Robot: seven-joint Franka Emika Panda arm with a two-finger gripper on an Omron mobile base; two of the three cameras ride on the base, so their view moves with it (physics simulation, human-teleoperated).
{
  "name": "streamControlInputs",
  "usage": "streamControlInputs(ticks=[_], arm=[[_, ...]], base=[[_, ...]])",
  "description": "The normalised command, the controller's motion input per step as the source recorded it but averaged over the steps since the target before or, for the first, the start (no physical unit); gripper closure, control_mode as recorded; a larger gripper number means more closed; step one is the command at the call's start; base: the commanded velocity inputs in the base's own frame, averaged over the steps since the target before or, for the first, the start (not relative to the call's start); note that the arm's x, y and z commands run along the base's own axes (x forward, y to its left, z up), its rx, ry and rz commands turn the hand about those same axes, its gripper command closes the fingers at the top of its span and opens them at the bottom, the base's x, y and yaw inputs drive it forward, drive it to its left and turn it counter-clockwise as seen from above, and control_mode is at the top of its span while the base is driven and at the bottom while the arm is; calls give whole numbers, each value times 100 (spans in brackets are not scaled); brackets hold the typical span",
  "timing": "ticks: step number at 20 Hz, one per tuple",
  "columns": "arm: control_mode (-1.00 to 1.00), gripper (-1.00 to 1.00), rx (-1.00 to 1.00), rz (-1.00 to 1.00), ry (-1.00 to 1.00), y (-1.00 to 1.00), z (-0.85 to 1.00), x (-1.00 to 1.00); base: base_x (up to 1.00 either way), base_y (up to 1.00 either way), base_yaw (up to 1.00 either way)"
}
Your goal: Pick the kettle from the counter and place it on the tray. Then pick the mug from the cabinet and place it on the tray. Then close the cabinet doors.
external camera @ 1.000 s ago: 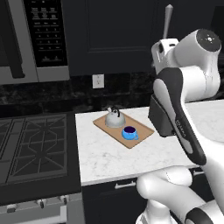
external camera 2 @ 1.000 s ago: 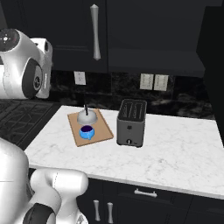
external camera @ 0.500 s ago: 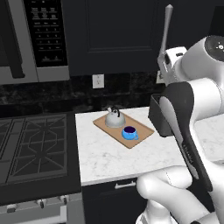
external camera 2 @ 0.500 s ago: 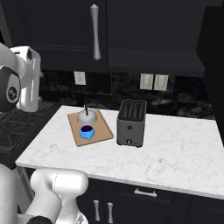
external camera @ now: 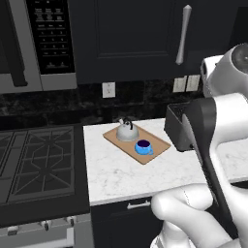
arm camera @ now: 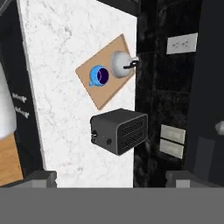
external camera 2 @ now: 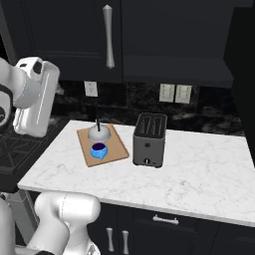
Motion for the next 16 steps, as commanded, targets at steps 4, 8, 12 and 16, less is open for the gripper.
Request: streamControlInputs(ticks=[4,8,12,16], arm=[[-100,-100,4,-22,-1,-96,-4,-2],[-100,-100,9,-21,0,-100,0,-1],[-100,-100,12,-17,0,-100,0,-8],[-100,-100,7,-13,-2,-100,-7,0]], base=[[0,0,0],[0,0,0],[0,0,0],[0,0,0]])
